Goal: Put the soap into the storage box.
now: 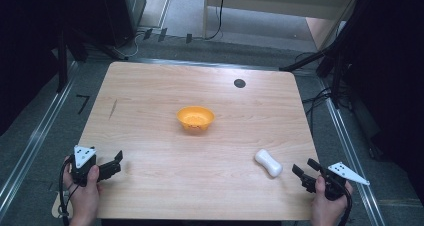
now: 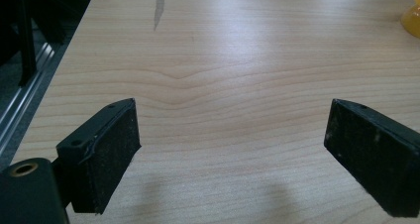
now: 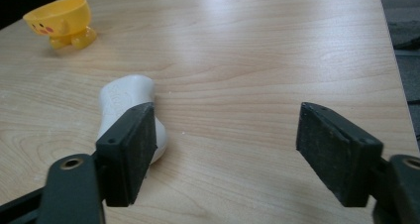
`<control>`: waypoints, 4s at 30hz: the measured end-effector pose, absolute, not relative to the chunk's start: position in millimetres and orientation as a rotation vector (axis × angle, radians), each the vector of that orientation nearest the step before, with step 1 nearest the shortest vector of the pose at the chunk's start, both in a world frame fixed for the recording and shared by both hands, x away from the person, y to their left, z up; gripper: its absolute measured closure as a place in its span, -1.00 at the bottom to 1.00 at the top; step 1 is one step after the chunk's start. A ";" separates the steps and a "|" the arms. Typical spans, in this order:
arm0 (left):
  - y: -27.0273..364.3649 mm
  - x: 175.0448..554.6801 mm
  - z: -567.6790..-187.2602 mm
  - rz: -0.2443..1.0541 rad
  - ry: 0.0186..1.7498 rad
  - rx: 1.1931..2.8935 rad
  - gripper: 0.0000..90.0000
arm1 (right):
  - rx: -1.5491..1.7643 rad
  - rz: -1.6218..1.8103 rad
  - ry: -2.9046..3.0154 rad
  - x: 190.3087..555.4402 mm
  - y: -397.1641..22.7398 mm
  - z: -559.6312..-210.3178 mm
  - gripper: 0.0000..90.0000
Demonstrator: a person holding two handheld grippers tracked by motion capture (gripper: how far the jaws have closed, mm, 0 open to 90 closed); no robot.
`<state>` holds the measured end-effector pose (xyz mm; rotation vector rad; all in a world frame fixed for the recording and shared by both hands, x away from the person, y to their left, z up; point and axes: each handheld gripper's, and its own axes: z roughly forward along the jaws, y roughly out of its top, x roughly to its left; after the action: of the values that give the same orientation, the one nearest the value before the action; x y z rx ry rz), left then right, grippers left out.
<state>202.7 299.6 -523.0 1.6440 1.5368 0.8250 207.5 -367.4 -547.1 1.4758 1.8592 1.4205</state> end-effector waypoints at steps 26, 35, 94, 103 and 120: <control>307.0 202.1 -522.9 0.864 1.416 1.691 -0.95 | 1.321 0.793 2.535 247.4 -305.6 -501.0 -0.40; 306.0 202.3 -522.7 0.870 1.415 1.709 -0.95 | 1.318 0.660 2.637 263.8 -285.2 -493.8 -0.41; 305.7 203.2 -523.1 0.866 1.414 1.715 -0.93 | 1.023 0.409 2.848 330.9 -214.5 -480.0 0.13; 305.4 203.6 -523.2 0.863 1.419 1.717 -0.93 | 0.839 0.406 2.871 347.6 -190.6 -457.6 0.13; 305.7 203.4 -523.2 0.863 1.412 1.717 -0.93 | 0.555 0.424 2.915 377.3 -143.8 -441.6 0.13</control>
<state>203.4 305.7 -523.2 1.7166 1.4123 0.8631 377.3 -143.8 -441.6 0.5553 2.9146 0.4238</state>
